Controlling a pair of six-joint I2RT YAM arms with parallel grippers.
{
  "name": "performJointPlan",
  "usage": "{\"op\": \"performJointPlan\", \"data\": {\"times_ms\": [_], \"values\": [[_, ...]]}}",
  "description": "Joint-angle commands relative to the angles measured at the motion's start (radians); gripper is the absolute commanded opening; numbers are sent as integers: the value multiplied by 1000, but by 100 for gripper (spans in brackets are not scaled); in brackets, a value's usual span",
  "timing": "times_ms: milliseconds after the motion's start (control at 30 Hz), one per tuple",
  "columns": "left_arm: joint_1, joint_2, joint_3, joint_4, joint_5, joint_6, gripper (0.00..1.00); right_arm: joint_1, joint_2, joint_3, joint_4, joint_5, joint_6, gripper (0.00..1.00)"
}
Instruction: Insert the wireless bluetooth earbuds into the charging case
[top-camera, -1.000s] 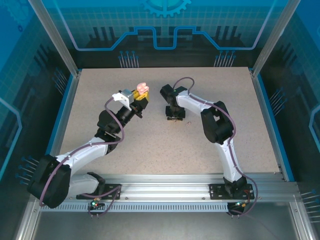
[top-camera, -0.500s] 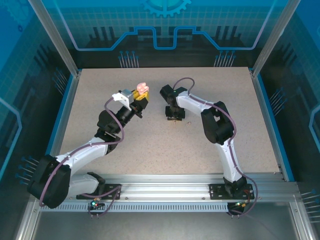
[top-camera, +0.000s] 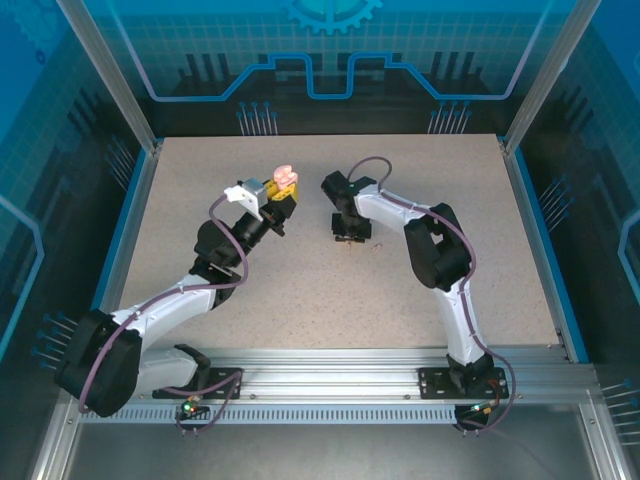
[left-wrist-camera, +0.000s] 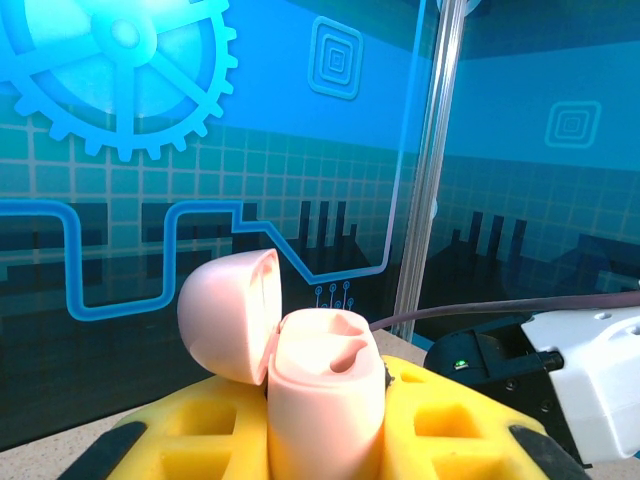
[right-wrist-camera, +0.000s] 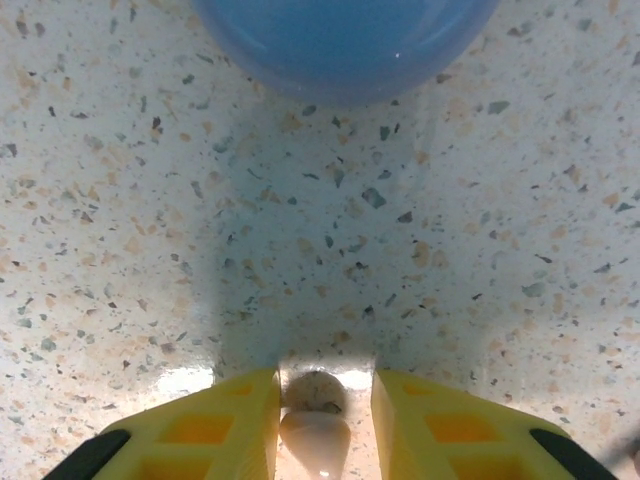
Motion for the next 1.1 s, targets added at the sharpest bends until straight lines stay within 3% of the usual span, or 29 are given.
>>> {"op": "performJointPlan", "data": {"times_ms": [0, 500, 1067], "values": [[-9, -28, 14, 10, -1, 7, 0, 6, -30, -45, -48, 2, 9, 32], [-15, -23, 17, 7, -5, 9, 0, 11, -32, -61, -26, -19, 8, 27], [-18, -24, 17, -1, -4, 12, 0, 11, -102, -117, 29, -44, 0, 10]]}}
